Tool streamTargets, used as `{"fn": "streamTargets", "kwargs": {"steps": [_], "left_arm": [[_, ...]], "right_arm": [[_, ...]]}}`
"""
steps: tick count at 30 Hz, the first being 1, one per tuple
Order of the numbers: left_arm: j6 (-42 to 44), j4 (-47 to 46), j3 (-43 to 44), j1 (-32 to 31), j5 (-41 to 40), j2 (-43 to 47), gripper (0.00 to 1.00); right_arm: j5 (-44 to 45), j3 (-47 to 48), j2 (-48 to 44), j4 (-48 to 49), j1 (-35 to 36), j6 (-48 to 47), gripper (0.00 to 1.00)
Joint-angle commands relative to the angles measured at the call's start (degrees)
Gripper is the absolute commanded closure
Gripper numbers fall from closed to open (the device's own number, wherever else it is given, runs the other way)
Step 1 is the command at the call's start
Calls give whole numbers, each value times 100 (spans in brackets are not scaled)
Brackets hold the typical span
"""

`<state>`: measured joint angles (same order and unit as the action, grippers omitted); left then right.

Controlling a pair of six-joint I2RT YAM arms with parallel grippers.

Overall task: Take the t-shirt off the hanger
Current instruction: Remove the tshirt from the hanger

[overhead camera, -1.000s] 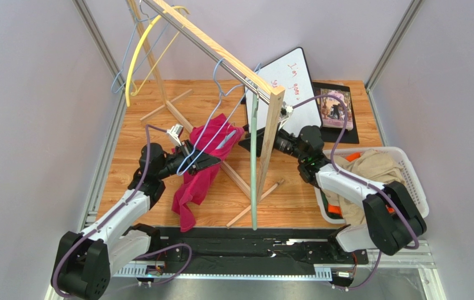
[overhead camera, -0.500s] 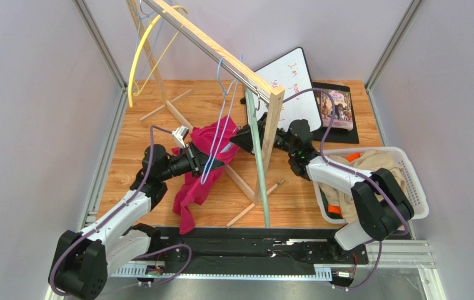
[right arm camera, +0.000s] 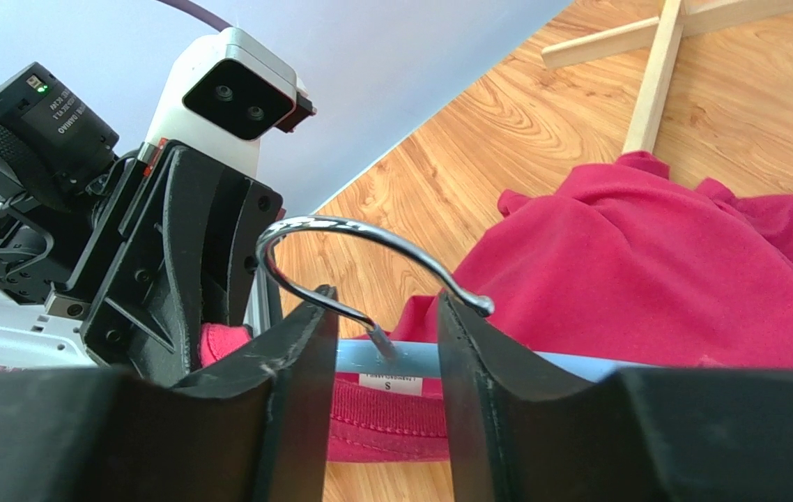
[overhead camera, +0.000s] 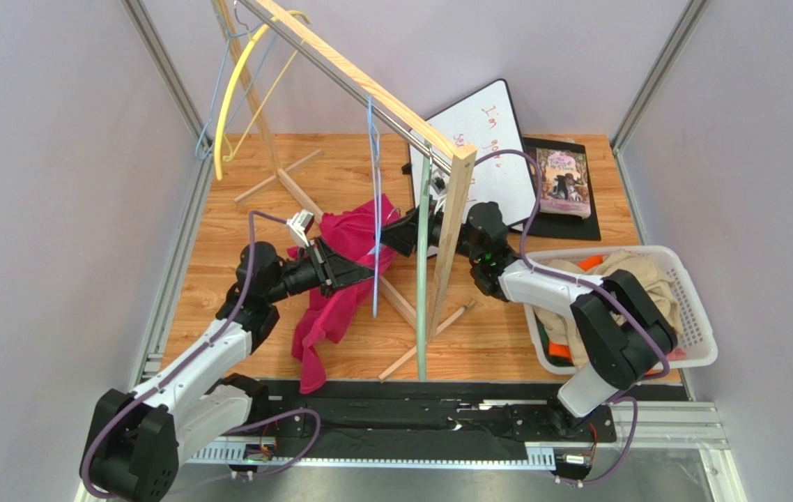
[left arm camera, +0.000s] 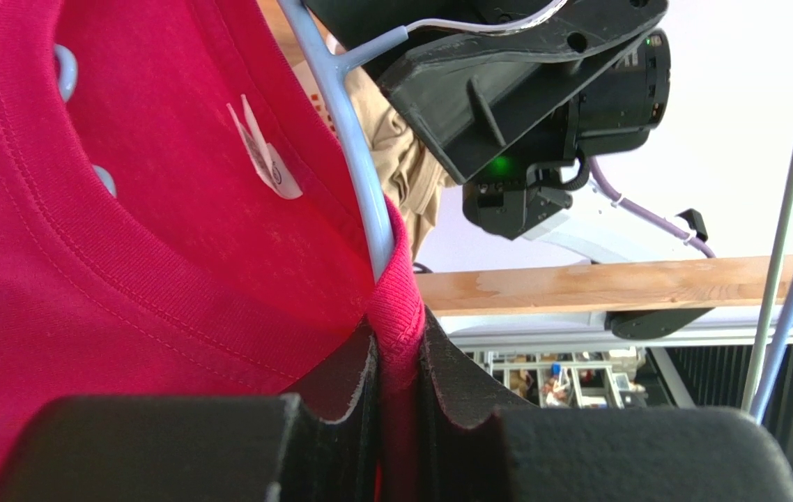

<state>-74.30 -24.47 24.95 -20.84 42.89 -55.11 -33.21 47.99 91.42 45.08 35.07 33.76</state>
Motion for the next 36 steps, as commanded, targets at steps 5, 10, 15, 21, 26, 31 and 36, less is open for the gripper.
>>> {"fn": "streamTargets", "kwargs": {"steps": [5, 10, 15, 21, 26, 31, 36], "left_arm": [[748, 607, 527, -52, 35, 729, 94], [2761, 3968, 1266, -52, -1141, 1783, 65], [3273, 5144, 1276, -52, -1960, 2854, 55], [3202, 5908, 1143, -52, -2048, 3576, 38], [3317, 6402, 1302, -52, -2022, 3894, 28], [3326, 6595, 1311, -52, -2030, 3885, 15], [3177, 6815, 1328, -52, -2723, 3868, 15]], "right_arm": [[718, 115, -36, 458, 176, -238, 100], [1079, 193, -238, 38, 176, -571, 100], [1370, 527, -186, -412, 176, -608, 100], [1633, 835, -10, -631, 176, -493, 100], [2072, 1046, 113, -1001, 202, -309, 100], [2240, 1257, 219, -1159, 220, -124, 100], [2126, 1362, 175, -1159, 220, 87, 100]]}}
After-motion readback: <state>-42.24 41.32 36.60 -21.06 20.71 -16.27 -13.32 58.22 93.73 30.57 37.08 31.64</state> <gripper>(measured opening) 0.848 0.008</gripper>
